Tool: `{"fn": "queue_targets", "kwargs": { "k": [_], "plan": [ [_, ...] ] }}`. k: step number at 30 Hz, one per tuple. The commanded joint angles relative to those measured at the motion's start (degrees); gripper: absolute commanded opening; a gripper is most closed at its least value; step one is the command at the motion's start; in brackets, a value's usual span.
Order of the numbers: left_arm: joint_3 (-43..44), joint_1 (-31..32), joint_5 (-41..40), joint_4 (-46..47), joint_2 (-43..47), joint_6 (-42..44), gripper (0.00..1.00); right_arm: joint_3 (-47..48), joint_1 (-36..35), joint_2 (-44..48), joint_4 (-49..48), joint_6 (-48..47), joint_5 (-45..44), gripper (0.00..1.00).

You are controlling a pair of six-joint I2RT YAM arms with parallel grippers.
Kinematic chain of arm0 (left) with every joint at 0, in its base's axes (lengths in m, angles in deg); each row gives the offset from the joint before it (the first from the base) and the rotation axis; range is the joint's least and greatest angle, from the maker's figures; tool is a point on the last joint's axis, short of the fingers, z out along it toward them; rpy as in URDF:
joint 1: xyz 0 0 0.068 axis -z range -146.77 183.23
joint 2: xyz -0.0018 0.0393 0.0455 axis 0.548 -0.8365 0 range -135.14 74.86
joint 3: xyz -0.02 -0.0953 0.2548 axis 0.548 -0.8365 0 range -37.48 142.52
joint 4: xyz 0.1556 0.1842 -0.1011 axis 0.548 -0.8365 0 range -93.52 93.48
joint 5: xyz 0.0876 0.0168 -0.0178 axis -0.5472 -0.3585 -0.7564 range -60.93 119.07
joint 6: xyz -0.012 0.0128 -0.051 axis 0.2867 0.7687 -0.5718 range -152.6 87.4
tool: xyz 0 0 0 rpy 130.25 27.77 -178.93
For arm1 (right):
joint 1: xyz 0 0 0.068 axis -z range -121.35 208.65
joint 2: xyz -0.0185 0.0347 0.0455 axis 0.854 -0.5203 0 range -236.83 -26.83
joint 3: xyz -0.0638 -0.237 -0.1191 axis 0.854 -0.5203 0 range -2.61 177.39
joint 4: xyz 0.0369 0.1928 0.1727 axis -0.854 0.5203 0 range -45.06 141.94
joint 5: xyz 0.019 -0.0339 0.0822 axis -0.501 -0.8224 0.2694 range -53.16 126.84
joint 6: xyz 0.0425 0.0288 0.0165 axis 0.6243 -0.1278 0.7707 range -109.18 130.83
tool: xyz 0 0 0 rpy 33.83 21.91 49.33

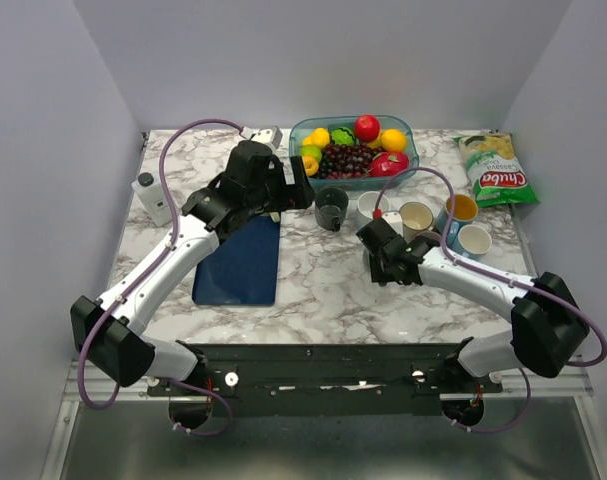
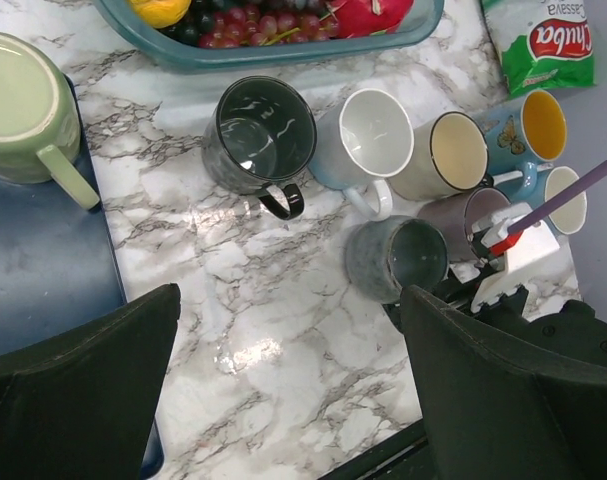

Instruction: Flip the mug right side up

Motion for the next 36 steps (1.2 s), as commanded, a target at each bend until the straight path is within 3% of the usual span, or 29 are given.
{"fn": "queue_targets", "kwargs": {
  "k": [1,5,13,15,20,27,36],
  "plan": [
    [-0.54,-0.47,-1.98,-2.54,-1.1,-0.08,0.99,-1.59,0.71,-0.11,-5.11,0.5,-0.65,0.56],
    [-0.63,-0.82,-3.3,-3.86,-1.89,-0.26,0.99,-1.07,0.63,2.62,-4.42,-0.11,1.46,0.71],
    [-0.02,-1.87,-11.11,-9.82,-6.2,-1.31,0.99,3.5,0.71,9.12,-0.37,0.68,4.1,0.87],
    [0.34,-2.23,-11.91,-10.71,-9.34,-2.1,0.99,4.38,0.63,11.05,0.07,0.59,4.19,0.99],
    [2.27,-2.93,-17.08,-12.56,-17.18,-6.67,0.99,7.63,0.71,12.73,1.39,-0.38,6.03,1.0],
    [9.2,-5.12,-21.58,-12.74,-28.86,-11.5,0.87,7.02,0.71,15.19,1.65,0.58,7.09,0.99],
    [13.69,-6.8,-22.73,-12.12,-35.11,-11.33,0.73,4.39,0.71,18.44,2.71,2.96,6.38,0.97]
  ]
}}
